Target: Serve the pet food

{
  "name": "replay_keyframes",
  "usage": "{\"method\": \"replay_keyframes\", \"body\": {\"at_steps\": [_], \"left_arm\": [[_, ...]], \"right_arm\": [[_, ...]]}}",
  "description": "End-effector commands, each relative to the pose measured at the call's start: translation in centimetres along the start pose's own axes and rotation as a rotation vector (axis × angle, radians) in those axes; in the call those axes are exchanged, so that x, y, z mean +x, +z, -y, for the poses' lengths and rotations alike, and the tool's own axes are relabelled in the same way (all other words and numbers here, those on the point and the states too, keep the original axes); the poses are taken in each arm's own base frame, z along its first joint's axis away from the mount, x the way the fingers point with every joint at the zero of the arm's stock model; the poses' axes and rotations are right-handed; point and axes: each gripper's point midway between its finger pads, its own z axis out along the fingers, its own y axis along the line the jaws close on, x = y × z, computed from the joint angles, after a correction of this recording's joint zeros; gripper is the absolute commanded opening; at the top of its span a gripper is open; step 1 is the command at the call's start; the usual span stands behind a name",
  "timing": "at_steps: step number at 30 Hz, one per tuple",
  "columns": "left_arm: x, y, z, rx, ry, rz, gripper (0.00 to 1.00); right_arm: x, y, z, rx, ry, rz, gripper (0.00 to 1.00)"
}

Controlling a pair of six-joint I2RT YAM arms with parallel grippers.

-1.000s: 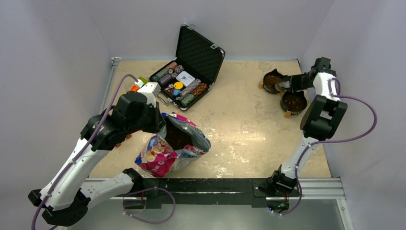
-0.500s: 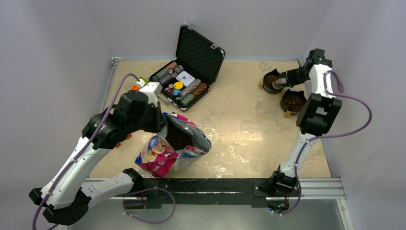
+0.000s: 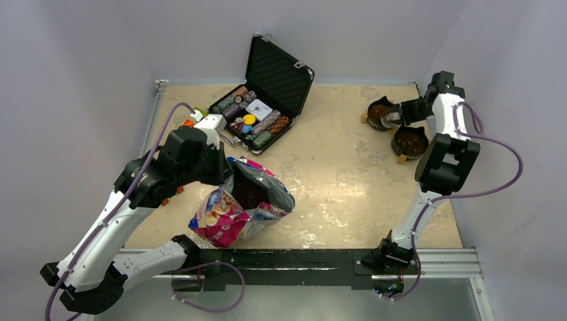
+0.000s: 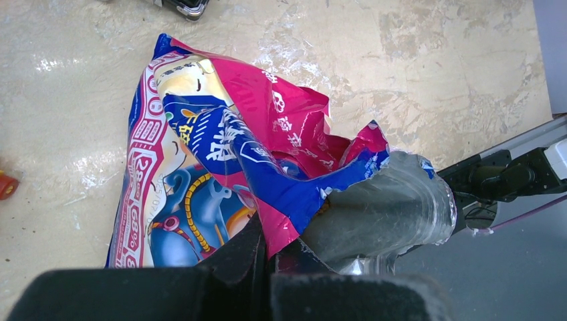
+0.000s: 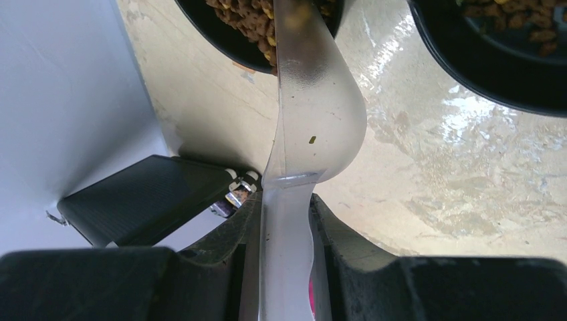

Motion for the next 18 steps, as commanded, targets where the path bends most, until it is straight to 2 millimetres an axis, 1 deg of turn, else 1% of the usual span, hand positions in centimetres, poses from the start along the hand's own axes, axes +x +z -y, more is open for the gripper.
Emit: {"method": "replay_keyframes", "body": {"at_steps": [1,4,7,9,12,15,18], "left_arm": [[-2.0,-1.4,1.0,0.049,-0.016,0.090,0.00],[-2.1,-1.5,0.9,0.049,-0.008,0.098,0.00],[-2.1,-1.5,1.0,0.053,-0.010,0.094,0.00],[-2.0,-1.5,1.1,0.058,-0.013,0.092,0.00],[-2.0,-1.6,1.1,0.062,-0.009,0.095,0.00],[-2.0,-1.6,1.2,0.063,-0.005,0.095,0.00],[-1.8,-1.6,1.2,0.067,-0.014,0.090,0.00]], "right_arm": [[0.0,-2.6,-0.7,-0.058,0.027,0.071,0.00],[0.2,-3.0,-0.6,-0.046,0.020,0.062,0.00],[0.3,-4.3,-1.3,-0.080,0.016,0.091,0.00],[0.1,-4.3,-1.6,-0.103,0.015,0.102,0.00],[0.3,-3.5,-1.0,-0.068,0.026,0.070,0.00],[0.0,-4.1,-1.3,-0.069,0.004,0.095,0.00],[0.3,-4.3,-1.8,-0.113,0.015,0.091,0.00]]}}
